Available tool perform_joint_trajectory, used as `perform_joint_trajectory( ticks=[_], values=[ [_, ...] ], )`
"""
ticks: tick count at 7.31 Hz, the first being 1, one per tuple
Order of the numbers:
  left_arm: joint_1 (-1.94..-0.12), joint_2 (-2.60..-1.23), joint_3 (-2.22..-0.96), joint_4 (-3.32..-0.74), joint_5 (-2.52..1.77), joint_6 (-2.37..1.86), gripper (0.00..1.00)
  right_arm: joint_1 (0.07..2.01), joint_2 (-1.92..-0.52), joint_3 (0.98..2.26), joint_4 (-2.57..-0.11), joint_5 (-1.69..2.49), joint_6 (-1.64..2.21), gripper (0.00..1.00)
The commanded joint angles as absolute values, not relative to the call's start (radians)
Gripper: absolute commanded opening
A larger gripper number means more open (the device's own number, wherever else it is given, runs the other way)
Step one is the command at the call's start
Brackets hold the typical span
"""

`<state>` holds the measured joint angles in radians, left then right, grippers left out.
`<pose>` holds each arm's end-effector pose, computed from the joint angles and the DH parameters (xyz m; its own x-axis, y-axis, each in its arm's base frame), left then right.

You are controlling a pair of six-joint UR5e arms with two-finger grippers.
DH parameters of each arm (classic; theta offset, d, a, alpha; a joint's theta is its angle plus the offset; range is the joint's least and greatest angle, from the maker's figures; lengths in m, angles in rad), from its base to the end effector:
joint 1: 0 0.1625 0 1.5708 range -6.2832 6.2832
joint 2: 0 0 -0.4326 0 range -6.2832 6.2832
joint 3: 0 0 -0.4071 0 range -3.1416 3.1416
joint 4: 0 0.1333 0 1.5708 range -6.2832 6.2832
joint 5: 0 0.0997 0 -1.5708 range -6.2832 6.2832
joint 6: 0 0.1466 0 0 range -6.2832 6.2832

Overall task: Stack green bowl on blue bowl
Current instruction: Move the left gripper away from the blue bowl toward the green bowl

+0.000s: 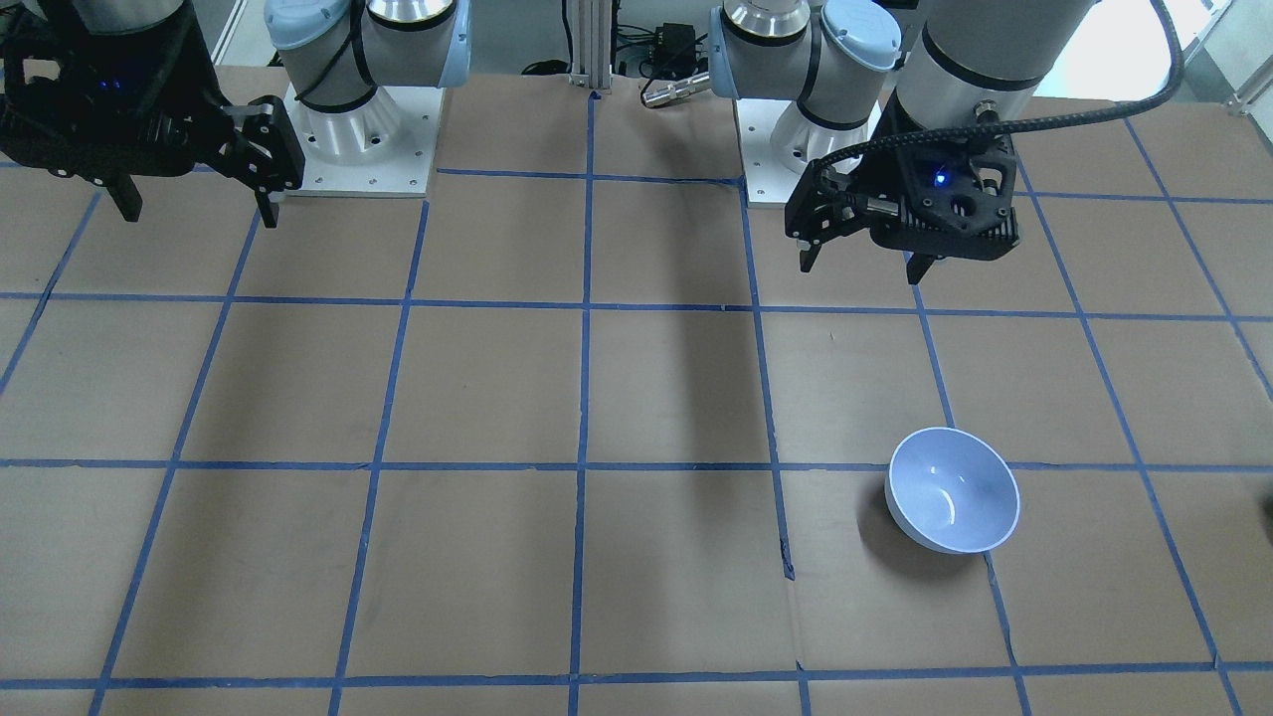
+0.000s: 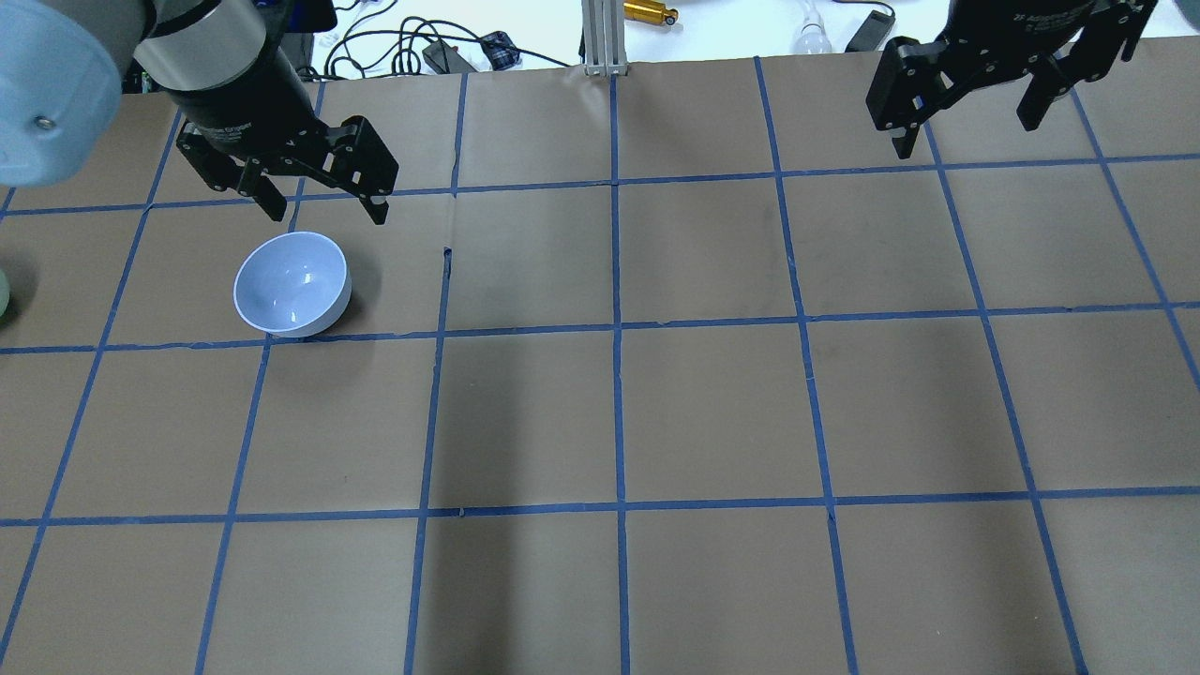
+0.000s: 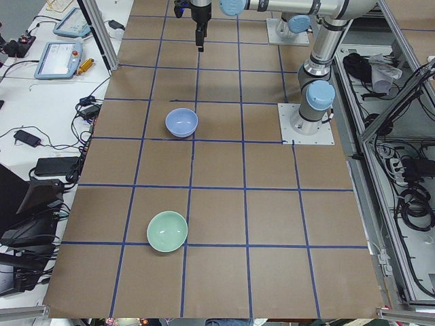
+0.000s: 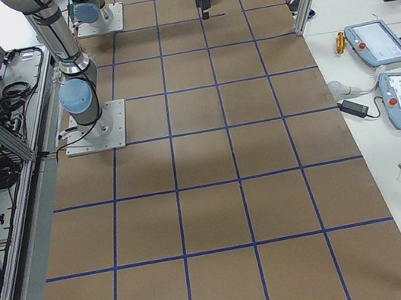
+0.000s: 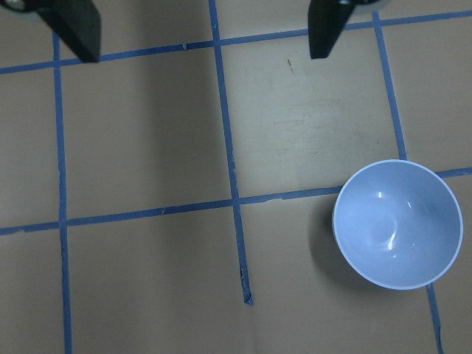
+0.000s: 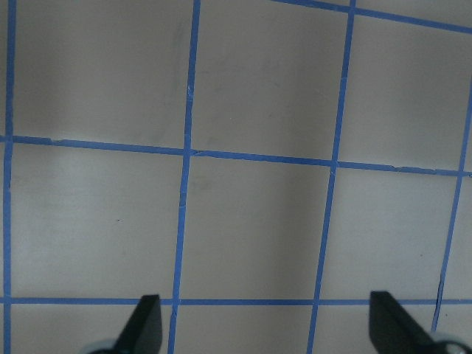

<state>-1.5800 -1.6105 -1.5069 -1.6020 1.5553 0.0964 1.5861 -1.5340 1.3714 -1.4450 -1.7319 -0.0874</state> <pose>-0.1404 -0.5216 0.4573 -0.9943 0.1053 0.0161 0.1054 0.9944 0.0055 0.1178 -0.5209 0.5198 -0.9819 -0.0964 0.1629 -0.1014 0.9946 -0.0227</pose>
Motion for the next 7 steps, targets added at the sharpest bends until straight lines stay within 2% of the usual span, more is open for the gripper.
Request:
perform_joint_trajectory(
  ticks=[1, 4, 7],
  values=[
    [-1.58, -1.606, -1.52, -1.597, 1.557, 0.095, 1.0, 1.586, -1.534, 1.371, -1.445, -1.732, -0.087, 1.0],
    [-1.543, -1.605, -1.525, -1.595, 1.562, 0.224, 1.0, 1.586, -1.534, 1.371, -1.445, -1.732, -0.087, 1.0],
    [-1.326, -1.603, -1.523, -1.606, 1.565, 0.54, 1.0, 1.586, -1.534, 1.371, -1.445, -1.732, -0.087, 1.0]
  ],
)
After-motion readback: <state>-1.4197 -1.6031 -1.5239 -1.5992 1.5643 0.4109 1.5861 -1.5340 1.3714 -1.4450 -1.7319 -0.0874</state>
